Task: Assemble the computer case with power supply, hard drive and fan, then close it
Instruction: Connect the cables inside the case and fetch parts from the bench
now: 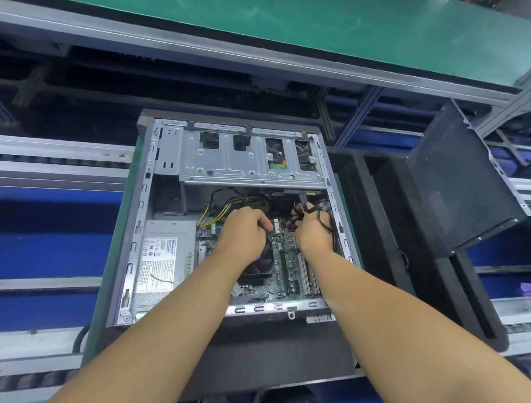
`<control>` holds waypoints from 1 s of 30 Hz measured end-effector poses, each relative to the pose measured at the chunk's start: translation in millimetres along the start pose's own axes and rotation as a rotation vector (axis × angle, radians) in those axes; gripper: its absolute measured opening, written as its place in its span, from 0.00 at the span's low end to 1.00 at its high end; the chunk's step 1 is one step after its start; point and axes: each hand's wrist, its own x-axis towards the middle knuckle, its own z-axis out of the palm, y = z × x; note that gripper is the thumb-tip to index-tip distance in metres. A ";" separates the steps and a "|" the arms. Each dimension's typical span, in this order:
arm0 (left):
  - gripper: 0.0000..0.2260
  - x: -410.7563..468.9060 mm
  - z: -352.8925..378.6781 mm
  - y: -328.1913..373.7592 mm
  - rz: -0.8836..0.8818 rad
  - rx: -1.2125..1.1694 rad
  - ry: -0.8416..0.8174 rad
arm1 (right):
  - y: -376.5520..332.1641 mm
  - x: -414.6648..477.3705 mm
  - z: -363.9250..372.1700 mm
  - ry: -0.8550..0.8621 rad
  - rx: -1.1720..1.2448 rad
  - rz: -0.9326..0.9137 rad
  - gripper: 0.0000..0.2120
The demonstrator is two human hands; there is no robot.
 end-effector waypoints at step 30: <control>0.16 -1.2 0.1 -3.0 -0.036 0.102 -0.056 | 4.7 20.5 17.5 0.016 0.165 -0.139 0.25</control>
